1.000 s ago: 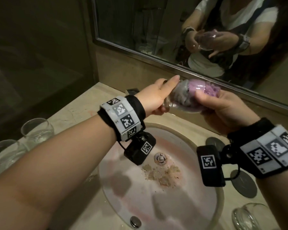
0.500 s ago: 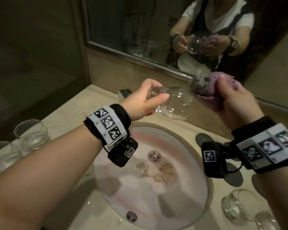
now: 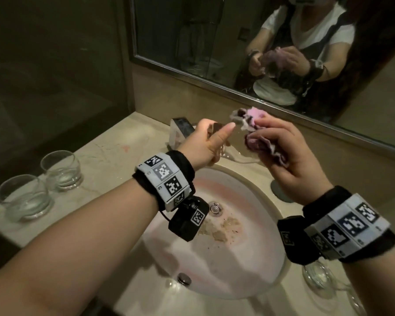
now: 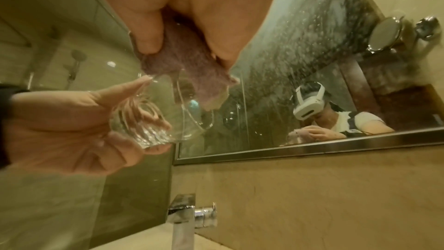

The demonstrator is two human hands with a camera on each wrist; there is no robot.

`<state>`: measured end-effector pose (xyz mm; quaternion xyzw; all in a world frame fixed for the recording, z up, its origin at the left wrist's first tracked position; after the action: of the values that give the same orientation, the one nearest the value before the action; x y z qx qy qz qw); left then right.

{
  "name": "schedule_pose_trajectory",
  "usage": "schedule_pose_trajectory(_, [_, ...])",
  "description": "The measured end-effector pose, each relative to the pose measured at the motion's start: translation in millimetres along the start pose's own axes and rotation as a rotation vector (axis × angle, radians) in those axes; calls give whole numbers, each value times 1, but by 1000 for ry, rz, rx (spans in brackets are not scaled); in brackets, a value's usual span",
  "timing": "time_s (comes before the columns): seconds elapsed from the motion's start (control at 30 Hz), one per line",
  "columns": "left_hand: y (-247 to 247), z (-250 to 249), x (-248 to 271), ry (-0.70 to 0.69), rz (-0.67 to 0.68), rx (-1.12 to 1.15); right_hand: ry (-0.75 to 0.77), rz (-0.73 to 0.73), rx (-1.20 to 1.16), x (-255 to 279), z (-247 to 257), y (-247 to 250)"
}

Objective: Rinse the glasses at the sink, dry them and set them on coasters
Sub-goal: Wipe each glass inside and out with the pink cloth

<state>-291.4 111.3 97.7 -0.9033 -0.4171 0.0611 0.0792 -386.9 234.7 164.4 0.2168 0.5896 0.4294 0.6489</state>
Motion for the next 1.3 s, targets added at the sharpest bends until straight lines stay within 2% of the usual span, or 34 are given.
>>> schedule_pose_trajectory(0.07, [1, 9, 3, 79, -35, 92, -63, 2, 20, 2, -2, 0])
schedule_pose_trajectory(0.13, [2, 16, 6, 144, -53, 191, -174, -22, -73, 0, -3, 0])
schedule_pose_trajectory(0.33, [16, 10, 14, 246, -53, 320, -873, -226, -700, 0, -19, -22])
schedule_pose_trajectory(0.43, [30, 5, 18, 287, -24, 355, -1107, -361, -803, 10, -17, -41])
schedule_pose_trajectory(0.5, [40, 0, 22, 305, 4, 413, -1193, -384, -914, 15, -7, -61])
schedule_pose_trajectory(0.6, [49, -8, 28, 292, 100, 431, -1234, -399, -1032, 13, 14, -82])
schedule_pose_trajectory(0.7, [56, -15, 33, 257, 181, 372, -1199, -477, -1014, 9, 31, -88])
schedule_pose_trajectory(0.87, [69, -22, 39, 108, 318, -95, -1227, -588, -839, 19, 53, -73])
schedule_pose_trajectory(0.97, [63, -26, 48, 53, 479, -249, -1223, -587, -784, 26, 65, -68])
schedule_pose_trajectory(1.13, [24, -12, 74, 69, 744, -300, -1221, -633, -621, 59, 70, -44])
schedule_pose_trajectory(1.2, [4, 2, 84, 112, 789, -300, -1224, -652, -497, 83, 65, -22])
schedule_pose_trajectory(1.3, [-27, 28, 99, 200, 781, -227, -1277, -703, -335, 131, 55, 15])
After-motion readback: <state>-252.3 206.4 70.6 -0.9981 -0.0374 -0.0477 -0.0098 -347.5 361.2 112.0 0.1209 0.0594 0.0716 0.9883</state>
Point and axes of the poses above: each hand's wrist, its own x-axis away from the middle knuckle, its own y-axis out of the back of the hand, z = x × y, the point moved 7 cm from there along -x, towards the middle knuckle, and after that the axes turned 15 degrees about x, right-handed, at the moved point
